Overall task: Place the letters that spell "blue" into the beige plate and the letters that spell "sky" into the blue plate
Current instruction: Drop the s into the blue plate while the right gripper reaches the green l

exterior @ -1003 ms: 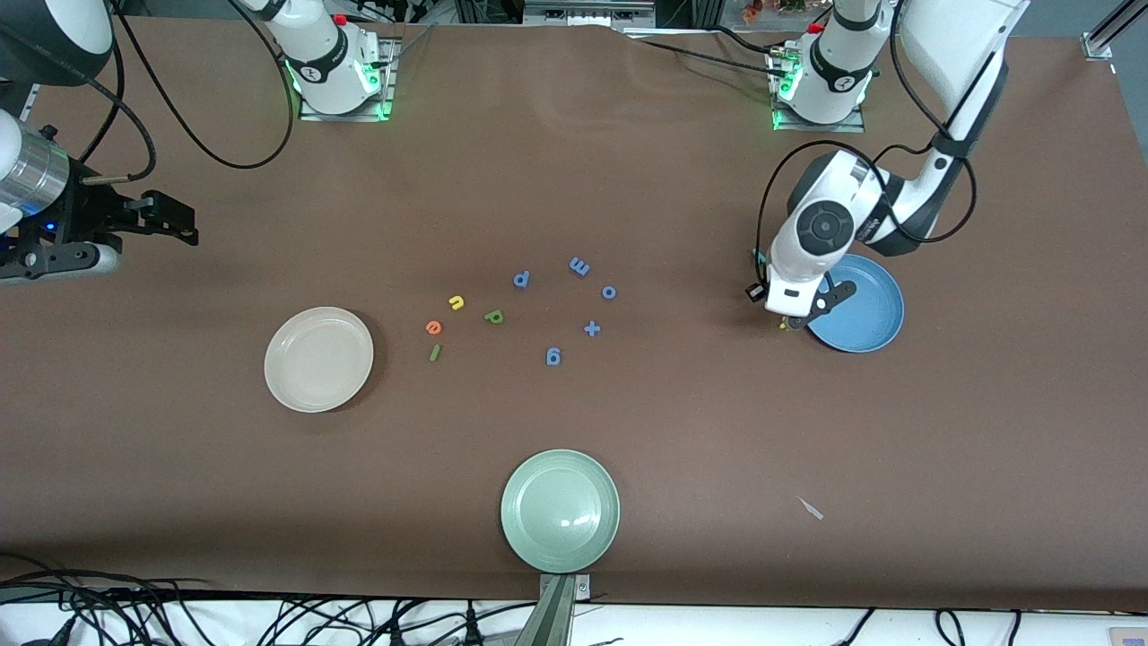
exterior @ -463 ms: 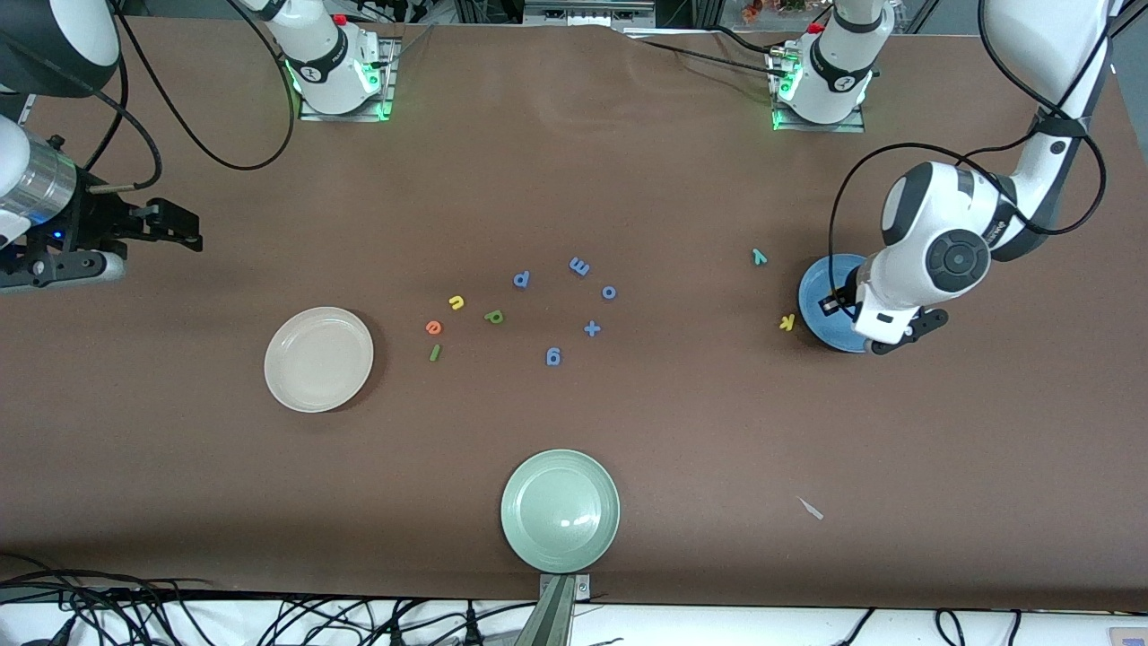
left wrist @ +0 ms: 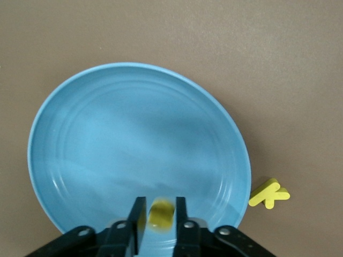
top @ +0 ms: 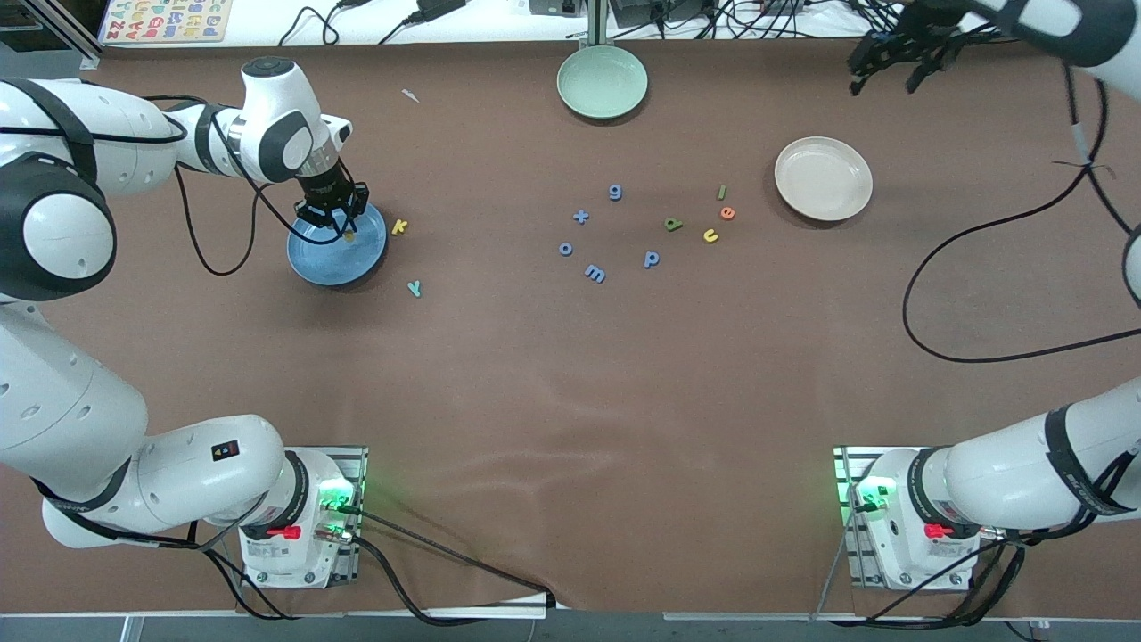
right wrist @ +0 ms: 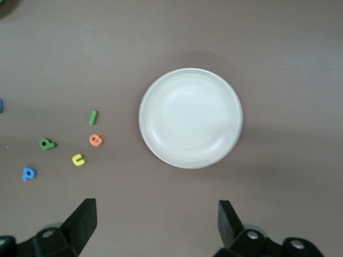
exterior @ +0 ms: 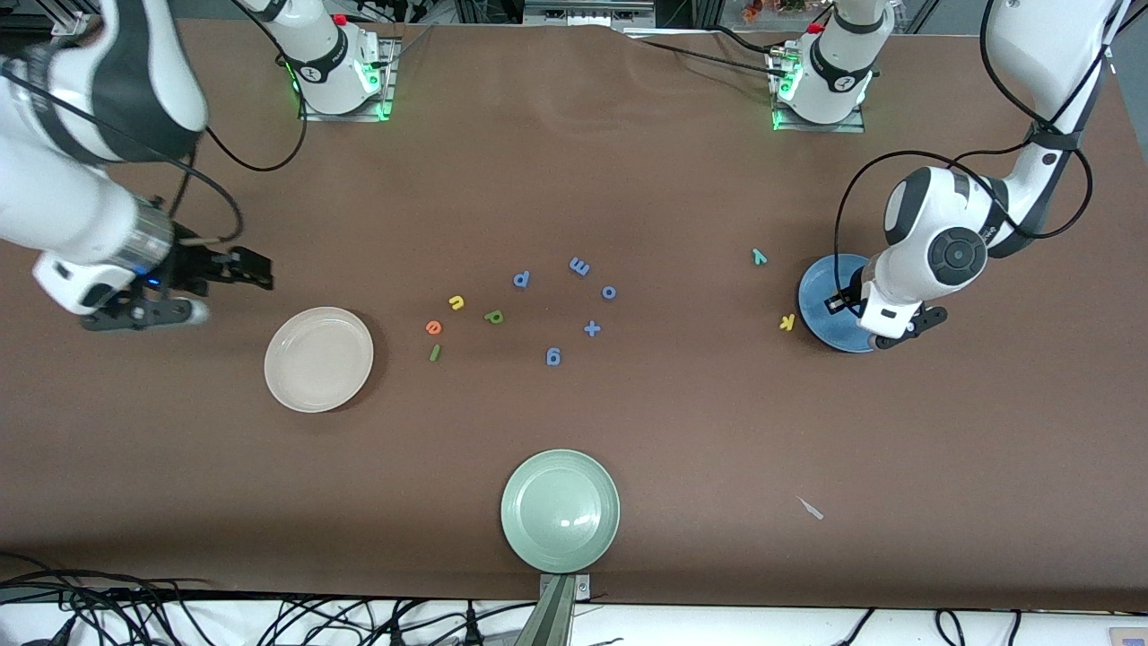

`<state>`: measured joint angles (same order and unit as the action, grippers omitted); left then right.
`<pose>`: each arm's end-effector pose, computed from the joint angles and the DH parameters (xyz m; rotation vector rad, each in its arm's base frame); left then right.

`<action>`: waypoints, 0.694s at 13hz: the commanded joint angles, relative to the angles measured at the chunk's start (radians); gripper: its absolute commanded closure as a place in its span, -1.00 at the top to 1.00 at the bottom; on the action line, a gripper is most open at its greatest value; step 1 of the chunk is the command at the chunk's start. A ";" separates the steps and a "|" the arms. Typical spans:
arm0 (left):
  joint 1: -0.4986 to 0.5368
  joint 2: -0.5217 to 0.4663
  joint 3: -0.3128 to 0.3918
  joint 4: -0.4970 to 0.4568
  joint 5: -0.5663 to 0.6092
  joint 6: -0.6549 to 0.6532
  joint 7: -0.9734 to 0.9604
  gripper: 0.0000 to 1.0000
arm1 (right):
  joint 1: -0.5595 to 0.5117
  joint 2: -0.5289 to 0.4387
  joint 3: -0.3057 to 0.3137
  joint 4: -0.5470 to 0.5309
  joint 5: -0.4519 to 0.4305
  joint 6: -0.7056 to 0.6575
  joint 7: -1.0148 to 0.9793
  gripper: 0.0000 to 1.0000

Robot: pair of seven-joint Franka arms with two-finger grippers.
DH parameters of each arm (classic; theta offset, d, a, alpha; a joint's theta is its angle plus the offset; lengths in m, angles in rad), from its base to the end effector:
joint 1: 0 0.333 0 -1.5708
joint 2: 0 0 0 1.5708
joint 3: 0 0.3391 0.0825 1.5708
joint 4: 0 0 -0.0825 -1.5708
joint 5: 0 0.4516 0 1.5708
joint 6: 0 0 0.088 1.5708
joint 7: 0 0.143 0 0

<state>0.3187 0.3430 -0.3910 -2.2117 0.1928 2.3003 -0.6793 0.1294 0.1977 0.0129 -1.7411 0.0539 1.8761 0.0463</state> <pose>0.5636 -0.0438 0.1481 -2.9636 -0.7068 0.3132 0.6698 0.1016 0.4157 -3.0902 -0.1206 0.1043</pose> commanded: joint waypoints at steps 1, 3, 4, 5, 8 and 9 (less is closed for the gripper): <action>0.007 -0.013 -0.008 -0.009 0.017 0.011 0.011 0.04 | 0.064 0.078 -0.004 -0.011 0.014 0.101 0.128 1.00; 0.002 -0.016 -0.011 -0.017 0.017 0.010 -0.005 0.06 | 0.105 0.146 -0.005 -0.009 0.012 0.176 0.164 1.00; 0.000 -0.024 -0.012 -0.020 0.016 0.010 -0.020 0.08 | 0.116 0.184 -0.005 -0.011 0.011 0.222 0.193 1.00; -0.001 -0.030 -0.032 -0.029 0.013 0.011 -0.060 0.08 | 0.137 0.215 -0.005 -0.009 0.010 0.263 0.222 1.00; 0.003 -0.067 -0.121 -0.077 0.011 0.014 -0.176 0.08 | 0.193 0.279 -0.007 -0.009 -0.006 0.353 0.320 1.00; 0.006 -0.085 -0.158 -0.098 0.010 0.014 -0.216 0.08 | 0.197 0.295 -0.008 -0.009 -0.008 0.370 0.322 1.00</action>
<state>0.3163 0.3308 -0.4977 -2.2454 0.1928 2.3041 -0.8274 0.3044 0.4752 0.0128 -1.7562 0.0532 2.2180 0.3340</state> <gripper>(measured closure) 0.454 0.000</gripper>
